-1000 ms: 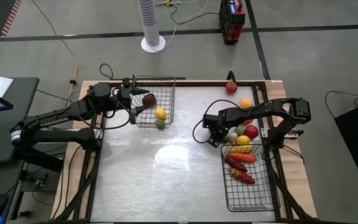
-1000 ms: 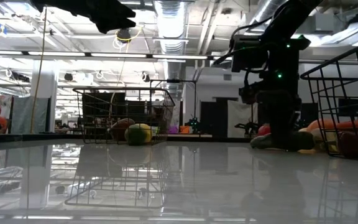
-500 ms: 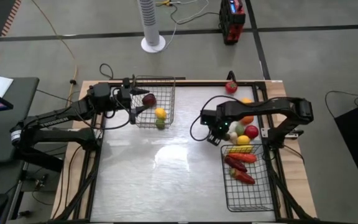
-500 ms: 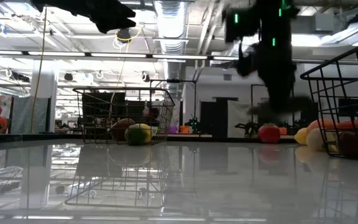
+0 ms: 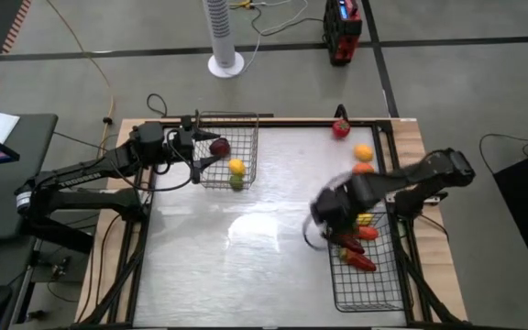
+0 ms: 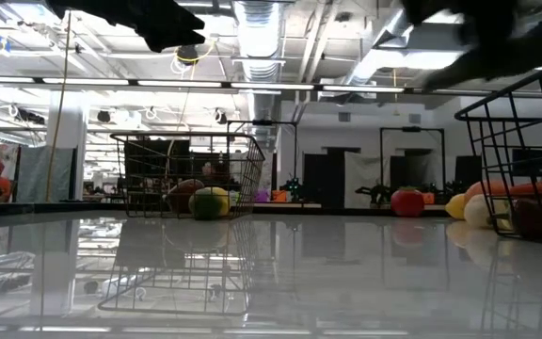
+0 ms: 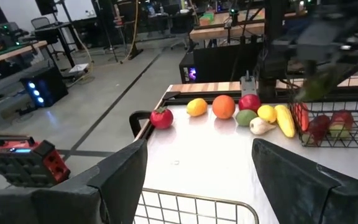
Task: Sort produce into baskets
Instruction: Put the green bell pepper into the right wire basket, then put the orange into the left wire basket
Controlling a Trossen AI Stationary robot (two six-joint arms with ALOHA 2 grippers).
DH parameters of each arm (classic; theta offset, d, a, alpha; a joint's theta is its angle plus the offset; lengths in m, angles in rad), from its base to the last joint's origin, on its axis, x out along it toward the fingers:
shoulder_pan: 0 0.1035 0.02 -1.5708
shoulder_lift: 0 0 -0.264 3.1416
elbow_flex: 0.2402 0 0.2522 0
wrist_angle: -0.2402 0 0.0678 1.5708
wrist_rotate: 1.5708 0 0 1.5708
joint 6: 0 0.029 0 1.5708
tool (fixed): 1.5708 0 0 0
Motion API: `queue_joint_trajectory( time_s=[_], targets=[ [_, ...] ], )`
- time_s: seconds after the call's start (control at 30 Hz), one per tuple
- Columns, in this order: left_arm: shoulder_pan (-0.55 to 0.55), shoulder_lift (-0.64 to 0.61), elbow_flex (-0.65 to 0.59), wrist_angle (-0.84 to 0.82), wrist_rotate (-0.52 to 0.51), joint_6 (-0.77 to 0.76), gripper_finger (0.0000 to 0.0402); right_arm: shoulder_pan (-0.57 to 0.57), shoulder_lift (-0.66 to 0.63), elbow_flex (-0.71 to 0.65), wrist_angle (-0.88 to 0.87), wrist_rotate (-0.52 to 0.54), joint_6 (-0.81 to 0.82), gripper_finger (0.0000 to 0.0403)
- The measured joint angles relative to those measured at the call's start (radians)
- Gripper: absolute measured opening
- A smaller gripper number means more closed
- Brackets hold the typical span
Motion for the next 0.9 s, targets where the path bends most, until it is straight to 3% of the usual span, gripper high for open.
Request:
queue_joint_trajectory(
  time_s=[0.23,0.4,0.5,0.63,0.77,0.9],
  targets=[
    [0.0,0.0,0.0,0.002,0.0,-0.014,0.0279,0.23,0.0,-0.066,-0.007,-0.022,0.325,0.0243],
    [0.0,0.0,0.0,0.002,0.001,-0.031,0.0279,0.255,-0.005,-0.066,-0.046,-0.019,0.395,0.0268],
    [0.0,0.0,0.0,0.002,0.016,-0.033,0.0279,0.222,-0.016,-0.066,-0.049,0.003,0.372,0.0271],
    [0.0,0.0,0.0,0.006,0.028,-0.037,0.0279,0.137,-0.019,-0.066,-0.043,0.112,0.265,0.0271],
    [0.0,0.0,0.0,0.006,0.036,-0.037,0.0279,-0.014,-0.019,-0.067,-0.009,0.175,0.109,0.0271],
    [0.0,0.0,0.0,0.005,0.048,-0.037,0.0279,-0.177,-0.019,-0.109,0.128,0.173,-0.079,0.0271]
  ],
)
